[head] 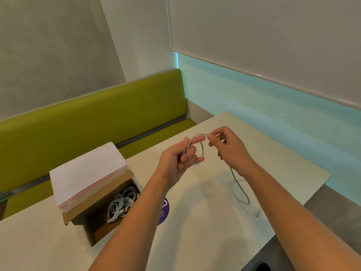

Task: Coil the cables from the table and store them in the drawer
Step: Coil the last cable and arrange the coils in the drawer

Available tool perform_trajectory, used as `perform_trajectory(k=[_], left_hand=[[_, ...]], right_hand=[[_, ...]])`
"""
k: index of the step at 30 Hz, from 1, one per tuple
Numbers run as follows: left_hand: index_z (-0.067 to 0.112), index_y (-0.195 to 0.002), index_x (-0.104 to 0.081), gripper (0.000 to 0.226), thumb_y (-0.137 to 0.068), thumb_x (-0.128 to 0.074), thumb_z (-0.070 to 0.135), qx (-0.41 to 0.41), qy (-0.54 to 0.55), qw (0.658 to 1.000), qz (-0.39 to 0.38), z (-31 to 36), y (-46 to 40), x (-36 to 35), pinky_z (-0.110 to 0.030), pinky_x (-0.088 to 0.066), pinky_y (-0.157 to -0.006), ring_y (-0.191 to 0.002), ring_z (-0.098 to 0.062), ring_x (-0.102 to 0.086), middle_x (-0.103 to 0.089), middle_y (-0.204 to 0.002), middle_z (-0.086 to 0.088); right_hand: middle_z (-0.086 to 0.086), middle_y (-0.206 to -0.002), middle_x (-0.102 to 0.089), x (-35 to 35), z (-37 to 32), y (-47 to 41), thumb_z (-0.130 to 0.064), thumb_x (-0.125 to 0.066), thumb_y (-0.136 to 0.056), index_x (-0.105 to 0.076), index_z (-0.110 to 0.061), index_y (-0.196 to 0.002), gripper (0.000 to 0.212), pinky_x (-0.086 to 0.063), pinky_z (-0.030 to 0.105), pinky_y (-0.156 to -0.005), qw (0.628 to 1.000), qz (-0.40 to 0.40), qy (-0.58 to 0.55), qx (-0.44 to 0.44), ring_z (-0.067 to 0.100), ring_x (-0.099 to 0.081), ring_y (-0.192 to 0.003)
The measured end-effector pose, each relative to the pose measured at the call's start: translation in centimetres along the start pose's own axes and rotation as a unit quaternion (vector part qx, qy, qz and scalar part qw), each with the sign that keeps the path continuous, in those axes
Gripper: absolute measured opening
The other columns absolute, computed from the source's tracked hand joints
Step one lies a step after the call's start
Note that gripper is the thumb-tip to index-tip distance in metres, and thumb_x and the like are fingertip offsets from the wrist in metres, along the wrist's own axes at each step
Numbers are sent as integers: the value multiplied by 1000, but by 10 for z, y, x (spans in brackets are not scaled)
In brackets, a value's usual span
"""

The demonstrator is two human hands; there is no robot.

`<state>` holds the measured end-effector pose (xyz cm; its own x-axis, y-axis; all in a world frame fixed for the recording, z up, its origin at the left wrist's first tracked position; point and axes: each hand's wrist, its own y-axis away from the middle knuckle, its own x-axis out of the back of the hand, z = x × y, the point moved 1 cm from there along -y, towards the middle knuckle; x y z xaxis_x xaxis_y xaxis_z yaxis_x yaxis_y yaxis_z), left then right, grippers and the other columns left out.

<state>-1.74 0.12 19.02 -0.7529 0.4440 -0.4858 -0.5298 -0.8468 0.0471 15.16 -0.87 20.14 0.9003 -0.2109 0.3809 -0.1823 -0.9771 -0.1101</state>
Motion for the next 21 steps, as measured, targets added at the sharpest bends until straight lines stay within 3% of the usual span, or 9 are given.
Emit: perform_trajectory(k=[3,6,9,11,14,17,21], left_hand=[[5,-103,-65,35,-104,-37,25,-22,91,995,36,5,-3,-2,-33,-53,-84,-40,-9,-27,-32,-50,4],[5,-97,-58,33,-106,-34,27,-47,139,987,72,7,-8,-2,-34,-55,-85,-41,-10,-38,-45,-52,1],[4,-107,-57,37,-107,-30,29,-74,149,981,96,7,-12,1,-33,-58,-83,-46,-11,-52,-63,-63,-2],[4,-121,-56,40,-107,-29,29,-94,114,983,105,6,-13,3,-33,-55,-90,-53,-12,-60,-74,-87,-7],[5,-137,-48,44,-108,-27,31,-116,-12,984,132,1,-14,8,-35,-47,-105,-57,-11,-63,-71,-117,-6],[9,-142,-43,44,-108,-26,32,-133,-107,973,157,-4,-16,12,-34,-42,-109,-61,-13,-64,-69,-123,1],[19,-147,-36,45,-108,-22,37,-125,-188,956,189,-2,-17,12,-31,-36,-104,-96,-13,-71,-65,-130,10]], right_hand=[[-1,-78,-69,-16,13,9,-35,-48,-100,-56,-25,-99,13,-43,29,-57,999,-31,-7,-29,13,-51,-58],[0,-70,-63,-26,22,19,-36,-40,-103,-56,-39,-108,17,-43,22,-50,997,-72,8,-25,10,-49,-50],[-17,-76,-54,-30,29,28,-40,-37,-104,-50,-47,-129,29,-41,14,-63,992,-118,33,-34,0,-47,-60],[-18,-80,-53,-34,36,33,-41,-34,-104,-47,-43,-134,32,-42,24,-73,984,-141,91,-51,5,-50,-71],[-2,-72,-63,-37,41,41,-48,-33,-102,-47,-29,-109,25,-49,40,-69,978,-121,144,-88,16,-57,-64],[-1,-71,-64,-34,34,46,-57,-35,-98,-48,-28,-91,32,-44,34,-61,968,-124,209,-65,16,-56,-63],[-17,-71,-53,-23,24,50,-65,-37,-94,-64,-38,-92,38,-35,25,-60,940,-198,275,-32,3,-49,-68]])
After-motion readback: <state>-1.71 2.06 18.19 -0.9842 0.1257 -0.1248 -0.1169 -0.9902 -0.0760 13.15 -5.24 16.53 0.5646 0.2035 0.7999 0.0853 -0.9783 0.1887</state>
